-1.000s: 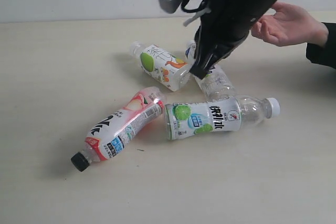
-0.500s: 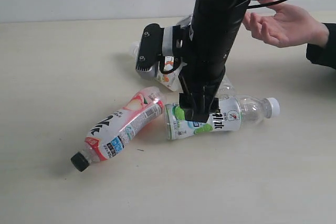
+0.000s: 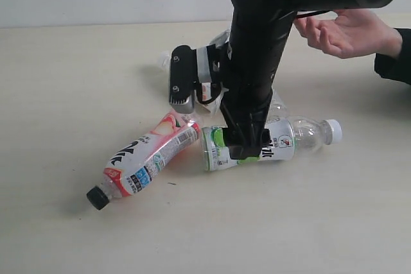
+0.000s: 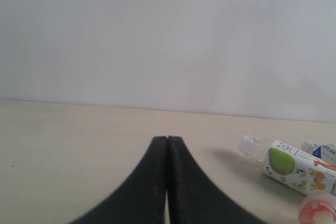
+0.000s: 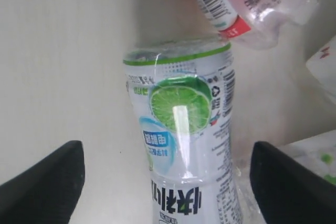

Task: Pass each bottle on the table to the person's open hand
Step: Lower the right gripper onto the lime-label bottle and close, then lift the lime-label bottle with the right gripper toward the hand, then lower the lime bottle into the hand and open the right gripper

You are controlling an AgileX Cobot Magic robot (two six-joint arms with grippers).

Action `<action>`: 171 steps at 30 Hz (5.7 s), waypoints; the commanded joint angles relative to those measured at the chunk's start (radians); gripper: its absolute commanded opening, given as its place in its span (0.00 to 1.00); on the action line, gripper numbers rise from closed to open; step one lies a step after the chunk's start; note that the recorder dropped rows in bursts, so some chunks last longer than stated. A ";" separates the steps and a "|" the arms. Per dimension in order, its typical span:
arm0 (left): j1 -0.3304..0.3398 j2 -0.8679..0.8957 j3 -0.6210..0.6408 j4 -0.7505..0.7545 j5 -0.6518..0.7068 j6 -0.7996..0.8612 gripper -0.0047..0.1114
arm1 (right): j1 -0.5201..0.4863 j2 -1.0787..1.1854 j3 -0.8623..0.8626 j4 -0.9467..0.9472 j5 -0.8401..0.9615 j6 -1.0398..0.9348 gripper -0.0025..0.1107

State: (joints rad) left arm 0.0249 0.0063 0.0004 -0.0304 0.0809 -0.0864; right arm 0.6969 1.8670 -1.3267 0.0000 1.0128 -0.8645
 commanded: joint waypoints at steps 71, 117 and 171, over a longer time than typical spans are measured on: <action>-0.004 -0.006 0.000 -0.006 0.000 0.004 0.04 | -0.390 0.027 -0.419 -0.206 0.208 0.970 0.02; -0.004 -0.006 0.000 -0.006 0.000 0.004 0.04 | -0.395 0.172 -0.428 -0.222 0.208 1.007 0.61; -0.004 -0.006 0.000 -0.006 0.000 0.004 0.04 | -0.395 -0.247 -0.283 -0.277 -0.108 0.965 0.32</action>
State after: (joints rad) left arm 0.0249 0.0063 0.0004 -0.0304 0.0809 -0.0864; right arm 0.3034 1.6992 -1.6527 -0.2492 0.9479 0.1080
